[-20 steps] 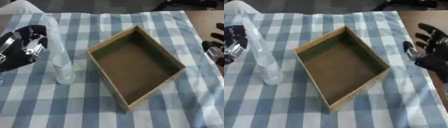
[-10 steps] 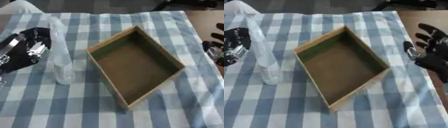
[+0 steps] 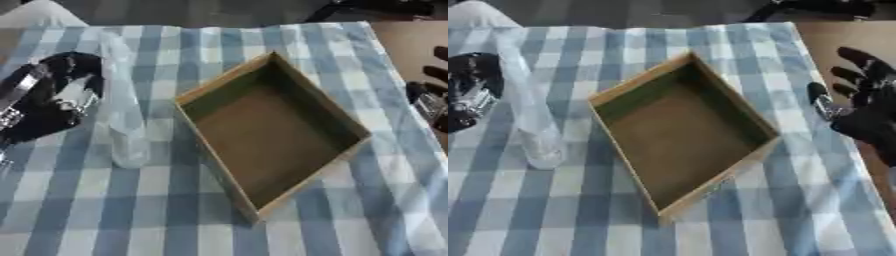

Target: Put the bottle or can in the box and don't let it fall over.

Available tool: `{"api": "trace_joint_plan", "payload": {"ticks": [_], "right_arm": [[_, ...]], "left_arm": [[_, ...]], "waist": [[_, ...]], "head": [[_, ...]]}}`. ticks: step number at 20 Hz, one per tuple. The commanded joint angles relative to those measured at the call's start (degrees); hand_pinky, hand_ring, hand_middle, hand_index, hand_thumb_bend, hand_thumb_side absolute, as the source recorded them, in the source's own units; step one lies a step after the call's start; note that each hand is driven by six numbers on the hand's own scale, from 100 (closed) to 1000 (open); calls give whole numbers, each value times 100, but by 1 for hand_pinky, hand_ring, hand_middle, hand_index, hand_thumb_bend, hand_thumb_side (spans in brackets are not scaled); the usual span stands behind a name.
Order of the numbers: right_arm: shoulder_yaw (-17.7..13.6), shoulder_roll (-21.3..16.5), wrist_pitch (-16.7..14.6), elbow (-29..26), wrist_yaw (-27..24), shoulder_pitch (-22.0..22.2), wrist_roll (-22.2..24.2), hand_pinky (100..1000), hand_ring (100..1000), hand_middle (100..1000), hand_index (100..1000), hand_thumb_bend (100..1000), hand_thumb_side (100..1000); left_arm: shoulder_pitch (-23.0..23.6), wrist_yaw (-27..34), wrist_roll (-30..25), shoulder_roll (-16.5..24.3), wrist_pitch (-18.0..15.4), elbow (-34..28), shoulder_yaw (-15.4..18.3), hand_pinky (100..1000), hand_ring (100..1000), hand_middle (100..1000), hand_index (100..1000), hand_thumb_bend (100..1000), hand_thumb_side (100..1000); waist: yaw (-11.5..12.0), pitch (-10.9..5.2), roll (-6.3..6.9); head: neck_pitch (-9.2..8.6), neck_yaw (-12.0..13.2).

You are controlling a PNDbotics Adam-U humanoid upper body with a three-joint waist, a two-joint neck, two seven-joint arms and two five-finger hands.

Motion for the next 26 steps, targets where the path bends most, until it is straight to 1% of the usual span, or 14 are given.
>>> {"api": "trace_joint_plan", "payload": {"ticks": [1,7,12,16,23,26], "right_arm": [[-43,-96,14,-126,-35,-49,-5,948,960,1000,905,241,100],[-43,-88,26,-126,-39,-53,-8,948,960,1000,904,238,100],[-49,-89,22,-126,-48,-57,-12,948,960,1000,904,237,100],[-48,-88,26,-126,-51,-59,-11,948,960,1000,904,235,100],[-46,-90,24,-126,-51,-57,-3,948,960,1000,904,234,100],[-47,-95,21,-126,-48,-51,1,948,960,1000,904,235,100]], "left_arm": [[-112,-260,260,47,18,-145,39,1000,1000,786,703,100,402],[-127,-265,226,-6,162,-53,-42,1000,1000,778,702,100,397],[-116,-13,-10,-27,204,-12,-136,1000,1000,791,709,100,411],[-116,39,-105,-11,213,-9,-135,1000,1000,790,709,100,410],[-123,-54,-118,-14,239,0,-137,1000,1000,802,715,100,407],[-90,-21,-112,7,255,-50,-85,1000,1000,806,719,100,410]], "waist": [[-9,-88,-13],[-23,-86,-7],[-37,-86,-3],[-35,-87,2],[-30,-88,-8],[-15,-90,-11]], "head": [[-44,8],[-41,12],[-49,16],[-56,17],[-66,16],[-64,5]]}}
